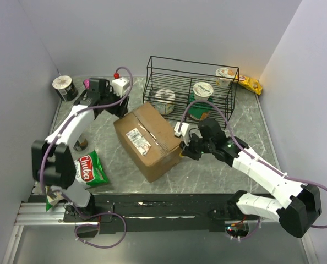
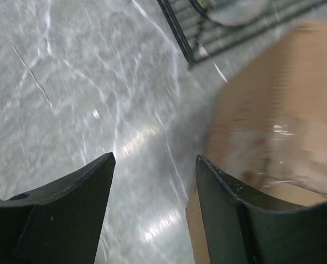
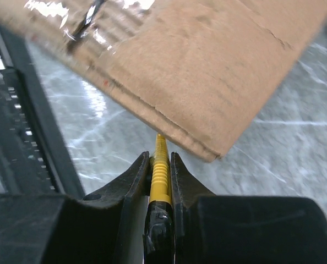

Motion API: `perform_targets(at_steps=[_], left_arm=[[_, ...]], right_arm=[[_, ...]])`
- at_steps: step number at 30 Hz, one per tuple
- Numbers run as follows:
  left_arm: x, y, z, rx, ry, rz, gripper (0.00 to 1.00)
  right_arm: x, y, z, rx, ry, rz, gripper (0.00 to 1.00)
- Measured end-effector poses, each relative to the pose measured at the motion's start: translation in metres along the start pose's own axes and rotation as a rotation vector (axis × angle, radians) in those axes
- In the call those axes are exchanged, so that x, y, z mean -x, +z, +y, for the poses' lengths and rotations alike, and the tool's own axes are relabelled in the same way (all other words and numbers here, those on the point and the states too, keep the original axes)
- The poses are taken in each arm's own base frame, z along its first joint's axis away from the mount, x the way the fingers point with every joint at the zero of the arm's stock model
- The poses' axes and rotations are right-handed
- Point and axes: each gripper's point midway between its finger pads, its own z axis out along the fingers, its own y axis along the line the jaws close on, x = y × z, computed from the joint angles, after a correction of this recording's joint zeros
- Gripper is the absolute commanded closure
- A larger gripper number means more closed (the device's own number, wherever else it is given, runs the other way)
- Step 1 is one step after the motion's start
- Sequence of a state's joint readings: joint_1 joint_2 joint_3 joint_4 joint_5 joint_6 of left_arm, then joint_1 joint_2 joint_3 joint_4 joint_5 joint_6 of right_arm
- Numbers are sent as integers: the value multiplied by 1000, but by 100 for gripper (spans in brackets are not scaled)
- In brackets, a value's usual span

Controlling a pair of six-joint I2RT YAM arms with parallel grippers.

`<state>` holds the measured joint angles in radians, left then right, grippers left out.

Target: Unpack the express box

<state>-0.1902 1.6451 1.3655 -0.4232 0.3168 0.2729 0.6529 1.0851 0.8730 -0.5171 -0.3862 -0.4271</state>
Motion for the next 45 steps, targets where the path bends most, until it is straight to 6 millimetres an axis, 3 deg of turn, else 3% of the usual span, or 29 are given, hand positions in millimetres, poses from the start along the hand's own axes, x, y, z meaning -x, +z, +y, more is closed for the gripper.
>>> perform_targets(at_steps=[6, 13, 17, 20, 24, 28, 30, 32, 37, 38, 41, 45], left_arm=[[-30, -56, -38, -60, 49, 12, 34], [-65, -96, -88, -222, 166, 50, 33], [-77, -105, -106, -304, 191, 82, 33], [-90, -113, -133, -419, 191, 129, 33], [-104, -125, -151, -522, 225, 184, 33], [-111, -144, -161, -593, 285, 210, 31], [-103, -153, -166, -611, 305, 178, 30], [-83, -163, -171, -622, 322, 110, 30], [4, -176, -176, -616, 338, -130, 27], [38, -165, -171, -581, 307, -212, 26], [49, -147, -165, -551, 257, -216, 24], [56, -96, -150, -504, 146, -177, 22]], right_arm=[[-5, -5, -31, -116, -17, 39, 100], [-3, -2, -83, -247, -40, 138, 100], [14, 11, -122, -315, -38, 172, 100], [47, 24, -148, -364, -62, 113, 100], [83, 33, -155, -374, -91, 14, 100], [85, 37, -146, -362, -102, -16, 100], [79, 33, -142, -360, -92, -22, 100], [70, 20, -139, -365, -67, -33, 100], [56, -4, -120, -358, -24, -63, 100], [55, -7, -112, -345, 9, -80, 100], [58, -4, -104, -323, 40, -94, 100], [59, -1, -95, -293, 115, -105, 100]])
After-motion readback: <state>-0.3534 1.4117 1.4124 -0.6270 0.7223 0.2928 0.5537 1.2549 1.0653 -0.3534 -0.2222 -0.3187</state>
